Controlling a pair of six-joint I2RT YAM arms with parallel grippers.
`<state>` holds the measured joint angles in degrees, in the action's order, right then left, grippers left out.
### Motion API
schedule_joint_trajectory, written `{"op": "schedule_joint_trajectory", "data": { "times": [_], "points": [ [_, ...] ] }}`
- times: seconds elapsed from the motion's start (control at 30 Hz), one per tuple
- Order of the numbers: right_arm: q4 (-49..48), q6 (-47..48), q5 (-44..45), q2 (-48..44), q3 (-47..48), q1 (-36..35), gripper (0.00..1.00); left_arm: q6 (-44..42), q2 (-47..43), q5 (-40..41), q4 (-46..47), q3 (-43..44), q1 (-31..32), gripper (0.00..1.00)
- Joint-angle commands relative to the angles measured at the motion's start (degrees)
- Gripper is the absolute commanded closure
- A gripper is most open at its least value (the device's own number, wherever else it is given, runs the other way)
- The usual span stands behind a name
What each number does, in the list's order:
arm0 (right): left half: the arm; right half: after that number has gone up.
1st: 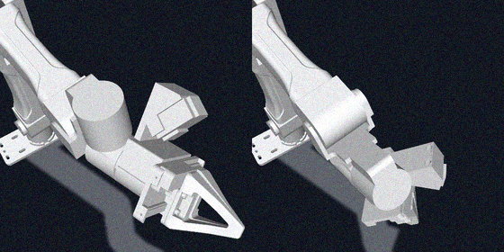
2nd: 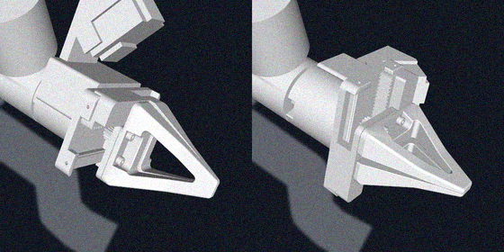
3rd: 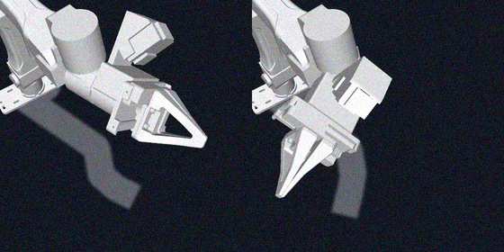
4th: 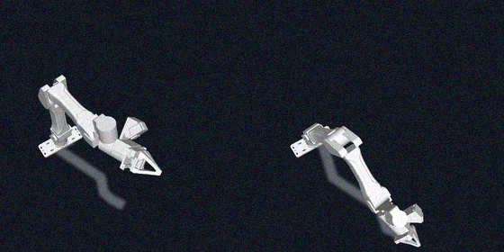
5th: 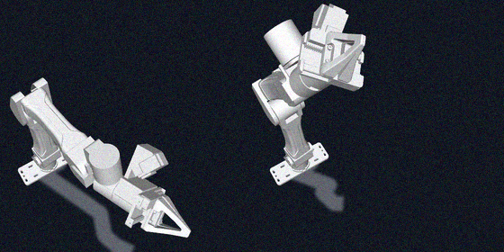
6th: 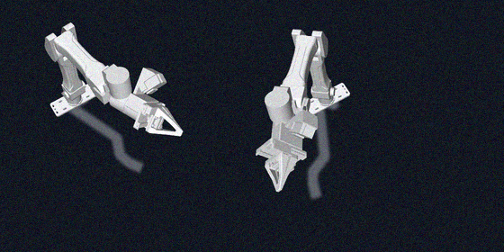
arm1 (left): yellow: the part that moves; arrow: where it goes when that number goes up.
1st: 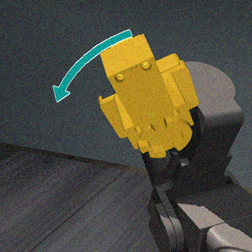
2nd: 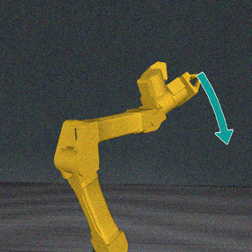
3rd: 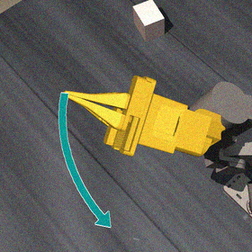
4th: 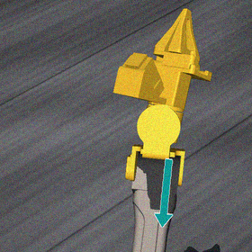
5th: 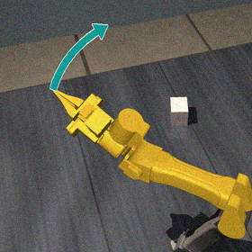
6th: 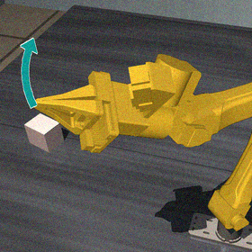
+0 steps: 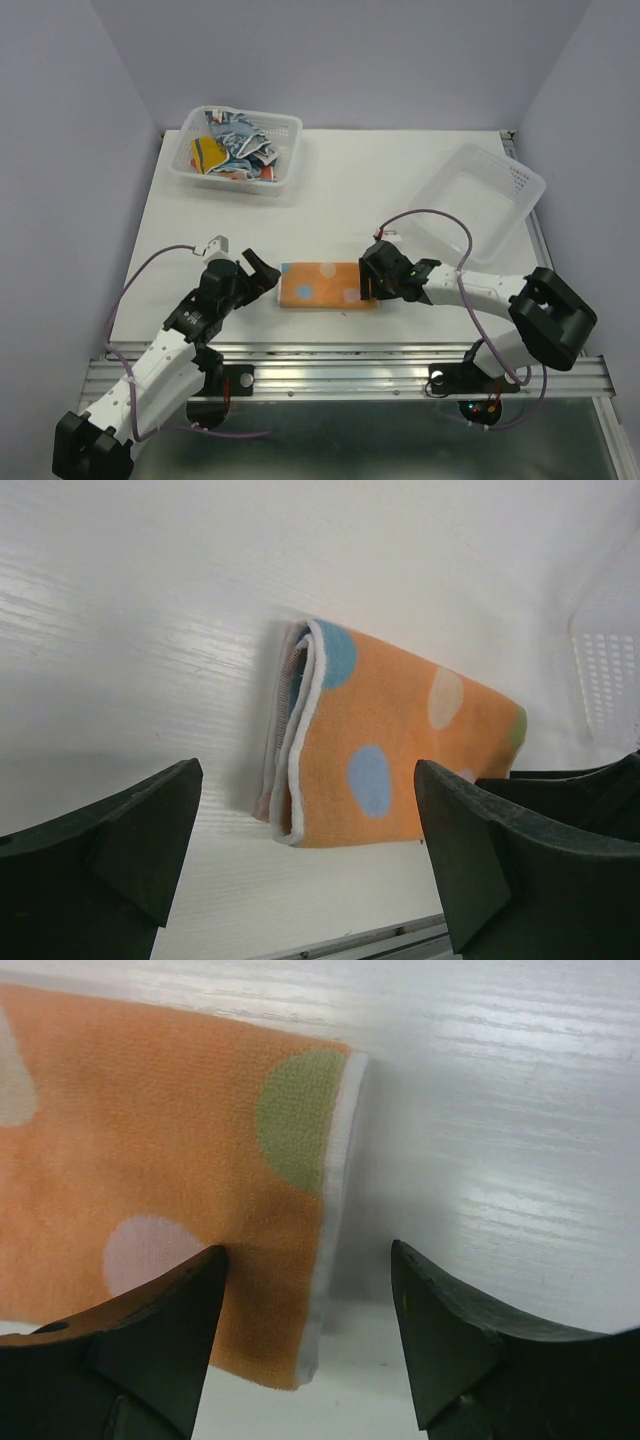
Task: Fold and stack the towels
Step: Neatly place the folded towel into the bin
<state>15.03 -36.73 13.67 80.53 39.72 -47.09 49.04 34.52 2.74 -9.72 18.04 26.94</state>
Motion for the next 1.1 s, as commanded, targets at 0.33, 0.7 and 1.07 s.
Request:
{"op": "schedule_joint_trajectory", "data": {
  "times": [0.33, 0.7, 1.07],
  "points": [
    [4.0, -3.9, 10.4, 13.1, 7.6, -4.3, 0.55, -1.4, -1.1, 4.1, 0.2, 1.0, 0.0, 0.01],
    [7.7, 14.7, 24.2, 5.7, 9.8, -4.2, 0.99, -1.6, -0.9, 4.6, 0.4, 1.2, 0.0, 0.01],
    [8.0, 50.8, 16.4, -7.0, 11.0, 4.1, 0.99, -0.6, -0.2, 7.4, -1.4, 2.1, 0.0, 0.01]
  ]
}}
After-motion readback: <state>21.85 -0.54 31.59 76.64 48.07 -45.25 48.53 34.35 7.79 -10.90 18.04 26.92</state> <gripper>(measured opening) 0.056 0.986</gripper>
